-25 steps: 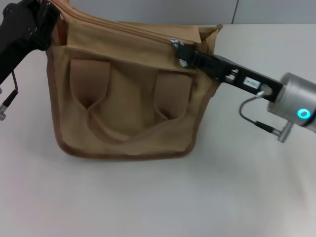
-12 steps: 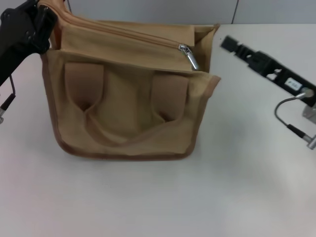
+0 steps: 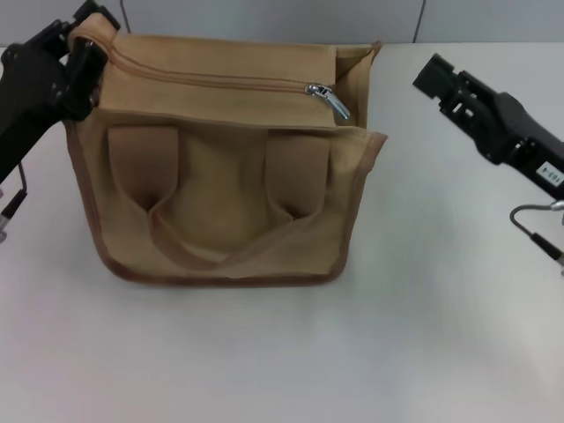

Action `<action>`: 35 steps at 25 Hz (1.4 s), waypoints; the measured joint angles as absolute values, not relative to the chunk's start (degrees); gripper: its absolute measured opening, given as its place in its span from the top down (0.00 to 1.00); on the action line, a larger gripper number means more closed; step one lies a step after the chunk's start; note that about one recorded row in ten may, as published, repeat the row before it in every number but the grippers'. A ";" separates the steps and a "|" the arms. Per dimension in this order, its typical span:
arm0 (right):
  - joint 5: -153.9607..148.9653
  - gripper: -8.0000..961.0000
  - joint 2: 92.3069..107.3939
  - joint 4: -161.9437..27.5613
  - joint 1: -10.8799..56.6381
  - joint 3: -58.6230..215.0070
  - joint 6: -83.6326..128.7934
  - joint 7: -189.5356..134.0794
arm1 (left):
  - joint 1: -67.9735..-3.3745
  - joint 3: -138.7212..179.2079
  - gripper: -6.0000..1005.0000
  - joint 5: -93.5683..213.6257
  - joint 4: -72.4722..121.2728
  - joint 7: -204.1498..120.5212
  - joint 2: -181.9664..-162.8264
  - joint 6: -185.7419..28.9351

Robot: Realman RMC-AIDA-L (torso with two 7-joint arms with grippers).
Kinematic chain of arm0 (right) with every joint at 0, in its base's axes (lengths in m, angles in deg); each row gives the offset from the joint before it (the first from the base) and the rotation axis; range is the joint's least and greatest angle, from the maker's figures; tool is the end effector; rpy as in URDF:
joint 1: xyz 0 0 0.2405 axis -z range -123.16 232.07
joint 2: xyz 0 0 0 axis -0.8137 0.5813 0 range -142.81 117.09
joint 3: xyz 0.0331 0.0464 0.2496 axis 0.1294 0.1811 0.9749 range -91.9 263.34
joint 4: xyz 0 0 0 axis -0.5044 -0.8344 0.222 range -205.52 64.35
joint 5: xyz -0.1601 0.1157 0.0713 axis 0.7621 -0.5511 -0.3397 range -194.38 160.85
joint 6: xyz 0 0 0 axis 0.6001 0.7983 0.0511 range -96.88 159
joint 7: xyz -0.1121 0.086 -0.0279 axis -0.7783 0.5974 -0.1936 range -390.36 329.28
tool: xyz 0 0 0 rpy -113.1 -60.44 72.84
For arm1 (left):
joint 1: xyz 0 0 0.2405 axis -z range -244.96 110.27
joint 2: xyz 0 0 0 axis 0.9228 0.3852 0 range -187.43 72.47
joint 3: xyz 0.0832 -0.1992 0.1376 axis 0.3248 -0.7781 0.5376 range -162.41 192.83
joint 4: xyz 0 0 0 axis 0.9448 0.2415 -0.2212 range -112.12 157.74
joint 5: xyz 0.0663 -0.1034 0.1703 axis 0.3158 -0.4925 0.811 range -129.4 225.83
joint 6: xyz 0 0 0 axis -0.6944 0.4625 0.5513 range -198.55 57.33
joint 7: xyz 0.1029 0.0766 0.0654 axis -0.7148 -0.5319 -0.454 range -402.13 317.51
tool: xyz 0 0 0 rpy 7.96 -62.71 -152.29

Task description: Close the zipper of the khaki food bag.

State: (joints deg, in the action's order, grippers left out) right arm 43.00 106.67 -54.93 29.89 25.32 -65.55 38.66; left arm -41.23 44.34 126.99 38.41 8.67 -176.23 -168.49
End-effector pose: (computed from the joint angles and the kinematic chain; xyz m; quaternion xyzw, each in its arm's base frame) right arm 0.2440 0.2950 -0.0091 -0.7684 0.2772 0.5558 0.1544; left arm -0.2694 0.3104 0.0328 -0.7635 -0.1524 -0.5258 0.3427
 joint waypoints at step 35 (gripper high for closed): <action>52.84 0.24 106.68 -57.95 27.94 14.89 -70.55 9.61 | -58.80 41.84 0.22 150.59 47.19 6.02 -173.88 -184.08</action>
